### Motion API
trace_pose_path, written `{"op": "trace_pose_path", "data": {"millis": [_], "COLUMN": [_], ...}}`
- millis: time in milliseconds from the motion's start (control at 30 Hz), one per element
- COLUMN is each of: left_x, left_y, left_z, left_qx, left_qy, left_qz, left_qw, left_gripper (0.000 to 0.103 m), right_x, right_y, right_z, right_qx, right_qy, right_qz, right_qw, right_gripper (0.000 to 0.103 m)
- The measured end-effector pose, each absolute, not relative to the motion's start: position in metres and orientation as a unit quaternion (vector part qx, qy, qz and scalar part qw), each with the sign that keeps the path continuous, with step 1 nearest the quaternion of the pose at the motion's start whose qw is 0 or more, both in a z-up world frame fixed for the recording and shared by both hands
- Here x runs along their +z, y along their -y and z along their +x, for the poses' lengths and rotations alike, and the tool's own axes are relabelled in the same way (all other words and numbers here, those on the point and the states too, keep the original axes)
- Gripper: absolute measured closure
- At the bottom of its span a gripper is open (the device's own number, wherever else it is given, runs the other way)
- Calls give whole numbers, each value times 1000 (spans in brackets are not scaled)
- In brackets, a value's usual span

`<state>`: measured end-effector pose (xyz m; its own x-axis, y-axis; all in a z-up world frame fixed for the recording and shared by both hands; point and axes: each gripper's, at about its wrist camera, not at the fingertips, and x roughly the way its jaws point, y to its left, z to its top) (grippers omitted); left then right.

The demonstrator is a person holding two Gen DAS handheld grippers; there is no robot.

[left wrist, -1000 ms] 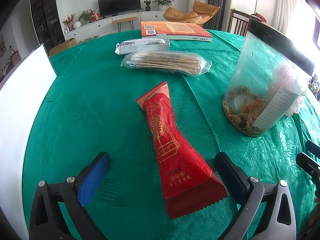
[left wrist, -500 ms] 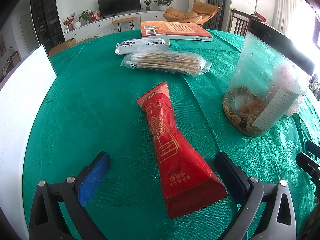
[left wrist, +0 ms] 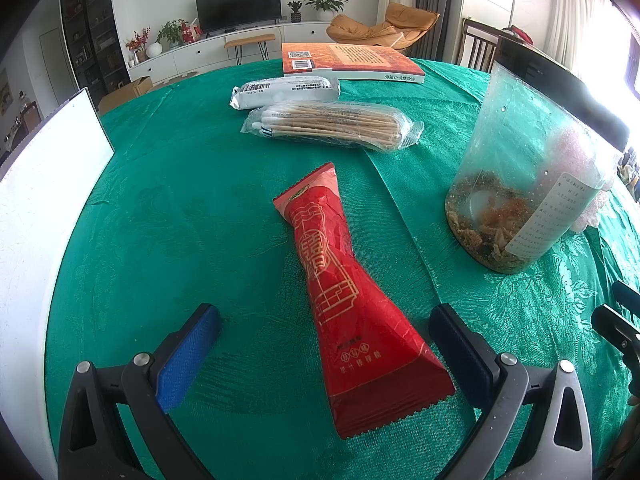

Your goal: Organize soft objects

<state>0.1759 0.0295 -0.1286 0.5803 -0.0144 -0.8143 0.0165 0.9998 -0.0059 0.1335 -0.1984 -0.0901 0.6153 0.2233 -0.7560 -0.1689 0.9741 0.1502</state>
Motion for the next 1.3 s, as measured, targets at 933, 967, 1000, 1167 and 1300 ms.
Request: {"op": "trace_pose_path", "data": {"millis": [933, 967, 1000, 1167, 1300], "left_x": [-129, -129, -129, -129, -129], "left_y": [-30, -30, -30, -30, -30], "left_z": [176, 176, 176, 176, 176], "left_qx": [-9, -9, -9, -9, -9], "left_qy": [-458, -458, -458, -458, -458], "left_qz": [1, 1, 1, 1, 1], "left_qw": [889, 889, 889, 889, 889], "left_gripper": [0, 0, 0, 0, 0], "right_x": [-91, -91, -91, -91, -91], "right_y": [195, 195, 195, 194, 194], "right_z": [134, 134, 134, 134, 134], "right_qx": [105, 105, 104, 104, 104], "right_qy": [-428, -428, -428, -428, -428], "right_qz": [18, 17, 17, 17, 16], "right_qw": [898, 898, 898, 898, 898], "right_gripper": [18, 18, 18, 18, 18]}}
